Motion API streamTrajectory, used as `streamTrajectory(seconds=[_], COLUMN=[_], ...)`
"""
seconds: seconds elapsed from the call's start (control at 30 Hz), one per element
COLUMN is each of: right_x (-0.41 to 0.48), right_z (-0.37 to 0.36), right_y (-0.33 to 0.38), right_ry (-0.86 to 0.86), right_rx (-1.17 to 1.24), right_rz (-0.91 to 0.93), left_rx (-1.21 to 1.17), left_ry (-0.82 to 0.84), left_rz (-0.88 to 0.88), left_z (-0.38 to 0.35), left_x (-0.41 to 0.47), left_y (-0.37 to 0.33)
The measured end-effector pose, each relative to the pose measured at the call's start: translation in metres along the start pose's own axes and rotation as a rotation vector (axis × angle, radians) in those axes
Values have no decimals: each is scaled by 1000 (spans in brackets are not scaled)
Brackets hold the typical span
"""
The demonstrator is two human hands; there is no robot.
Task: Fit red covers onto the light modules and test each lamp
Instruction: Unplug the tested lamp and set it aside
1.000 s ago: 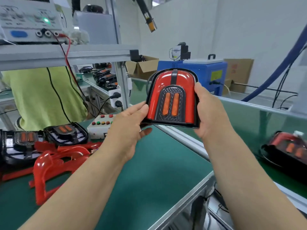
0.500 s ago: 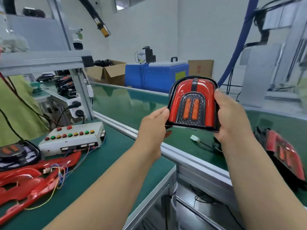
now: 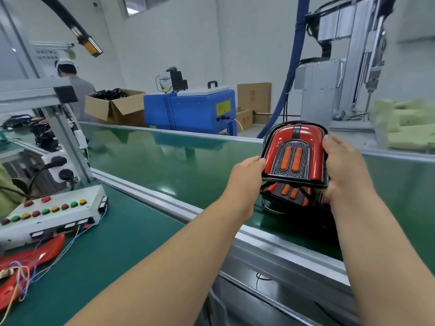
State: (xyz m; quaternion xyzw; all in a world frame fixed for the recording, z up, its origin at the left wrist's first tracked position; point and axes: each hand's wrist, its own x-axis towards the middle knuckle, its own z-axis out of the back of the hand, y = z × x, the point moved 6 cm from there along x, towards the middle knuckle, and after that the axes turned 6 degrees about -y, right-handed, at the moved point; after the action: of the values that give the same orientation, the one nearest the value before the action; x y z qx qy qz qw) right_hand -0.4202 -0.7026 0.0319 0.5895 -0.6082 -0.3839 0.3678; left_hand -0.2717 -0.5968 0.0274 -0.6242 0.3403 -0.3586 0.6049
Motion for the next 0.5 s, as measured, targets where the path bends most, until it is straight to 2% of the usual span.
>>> streamTrajectory(seconds=[0.27,0.5], right_x=[24,33], right_z=[25,33], right_y=[-16,-15], right_ry=[-92,-185], right_rx=[-16,-214], right_rz=[-41,90], left_rx=[28,142], left_ry=[25,-23], left_rz=[118,77], left_z=[-28,-36], left_x=[12,18], left_y=[22,24])
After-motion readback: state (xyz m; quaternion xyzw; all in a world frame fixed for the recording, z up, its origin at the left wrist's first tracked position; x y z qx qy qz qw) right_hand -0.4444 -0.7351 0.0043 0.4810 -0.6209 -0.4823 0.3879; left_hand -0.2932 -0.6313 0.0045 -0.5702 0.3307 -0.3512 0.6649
